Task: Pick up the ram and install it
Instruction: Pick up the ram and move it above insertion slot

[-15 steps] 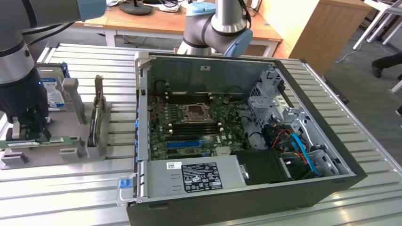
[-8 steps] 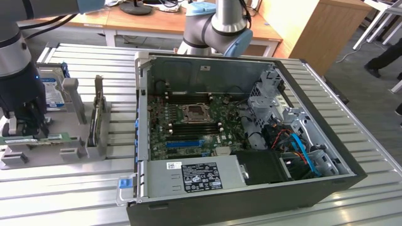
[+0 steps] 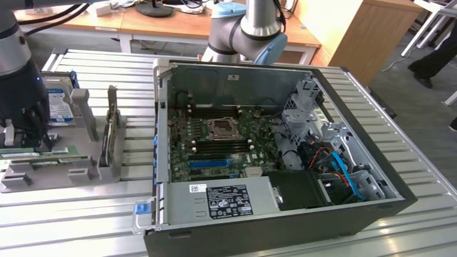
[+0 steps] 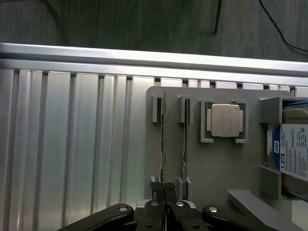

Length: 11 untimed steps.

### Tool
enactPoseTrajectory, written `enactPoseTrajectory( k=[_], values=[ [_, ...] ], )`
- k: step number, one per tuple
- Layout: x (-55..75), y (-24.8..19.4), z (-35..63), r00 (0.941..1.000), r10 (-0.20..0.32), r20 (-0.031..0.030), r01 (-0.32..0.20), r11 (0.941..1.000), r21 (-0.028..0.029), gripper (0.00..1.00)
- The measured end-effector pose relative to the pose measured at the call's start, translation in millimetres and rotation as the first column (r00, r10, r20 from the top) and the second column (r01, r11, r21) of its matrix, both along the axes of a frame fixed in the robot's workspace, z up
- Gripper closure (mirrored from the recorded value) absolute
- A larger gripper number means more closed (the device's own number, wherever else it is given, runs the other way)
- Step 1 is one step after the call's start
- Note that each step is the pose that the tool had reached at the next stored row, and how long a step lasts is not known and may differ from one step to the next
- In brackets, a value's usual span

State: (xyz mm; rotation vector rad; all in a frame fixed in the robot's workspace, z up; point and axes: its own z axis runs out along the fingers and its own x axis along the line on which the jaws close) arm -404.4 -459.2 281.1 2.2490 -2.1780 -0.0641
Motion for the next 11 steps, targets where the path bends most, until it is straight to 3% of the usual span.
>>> enactPoseTrajectory(
  k=[11],
  values=[
    [0.8,0.0,21.4,1.0,0.0,0.0,0.0,1.0,0.0,0.88]
  ],
)
